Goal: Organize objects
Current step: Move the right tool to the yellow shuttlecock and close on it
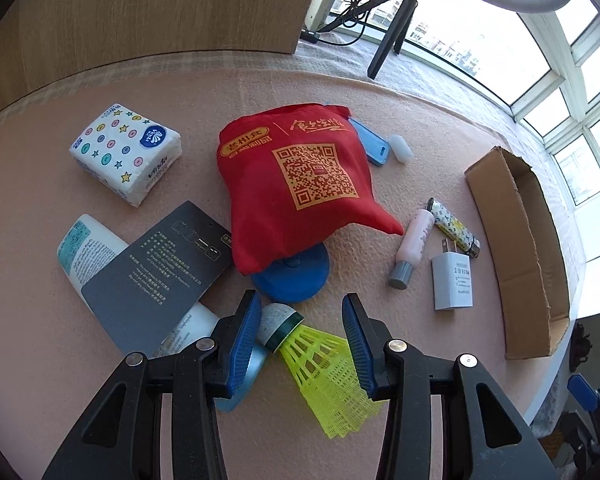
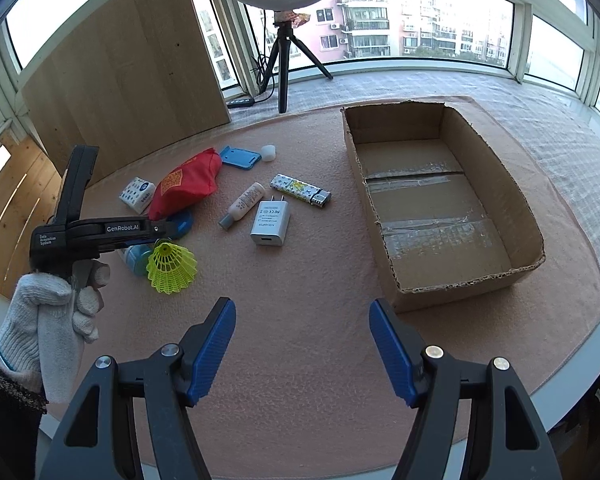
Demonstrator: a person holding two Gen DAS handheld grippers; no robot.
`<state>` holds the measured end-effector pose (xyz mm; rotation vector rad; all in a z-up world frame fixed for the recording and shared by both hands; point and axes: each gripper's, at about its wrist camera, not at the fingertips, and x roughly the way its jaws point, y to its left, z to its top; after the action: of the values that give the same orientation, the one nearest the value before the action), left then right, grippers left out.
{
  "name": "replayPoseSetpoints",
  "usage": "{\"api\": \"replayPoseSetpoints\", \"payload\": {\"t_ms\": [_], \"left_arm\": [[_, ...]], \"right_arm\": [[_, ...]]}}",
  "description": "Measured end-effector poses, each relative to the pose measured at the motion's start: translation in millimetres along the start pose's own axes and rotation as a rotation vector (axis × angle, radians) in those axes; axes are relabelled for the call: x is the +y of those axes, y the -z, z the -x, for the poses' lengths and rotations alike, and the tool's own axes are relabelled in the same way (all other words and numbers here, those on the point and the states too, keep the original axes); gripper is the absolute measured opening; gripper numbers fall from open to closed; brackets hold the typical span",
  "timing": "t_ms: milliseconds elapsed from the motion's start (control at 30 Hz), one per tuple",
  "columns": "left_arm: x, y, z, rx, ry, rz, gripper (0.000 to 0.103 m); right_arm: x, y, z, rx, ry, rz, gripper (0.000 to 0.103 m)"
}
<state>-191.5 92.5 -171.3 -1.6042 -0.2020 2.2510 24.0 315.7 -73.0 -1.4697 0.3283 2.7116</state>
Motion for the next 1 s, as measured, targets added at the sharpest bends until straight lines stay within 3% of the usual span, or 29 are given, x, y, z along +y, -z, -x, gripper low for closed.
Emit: {"api": "replayPoseSetpoints", "payload": {"t_ms": [500,667,833,1000], "left_arm": [[-39,38,-3,0.036,0.060,-0.139,0.046],[-37,42,11,-0.004,0.048,-0.128,0.047],[-21,56,38,-0.060,0.015,-0.100,0.076],[-10,85,57,-0.065,0.024,-0.082,0.077]], "right_arm": [[10,0,-15,0.034,-0.094,0.039,0.066],[10,-5,-18,0.002,-0.123,0.075,0.067],[8,-18,-30,0.015,-0.174,0.090,0.068],[11,-35,-52,0.075,-0.224,0.099,0.068]]}}
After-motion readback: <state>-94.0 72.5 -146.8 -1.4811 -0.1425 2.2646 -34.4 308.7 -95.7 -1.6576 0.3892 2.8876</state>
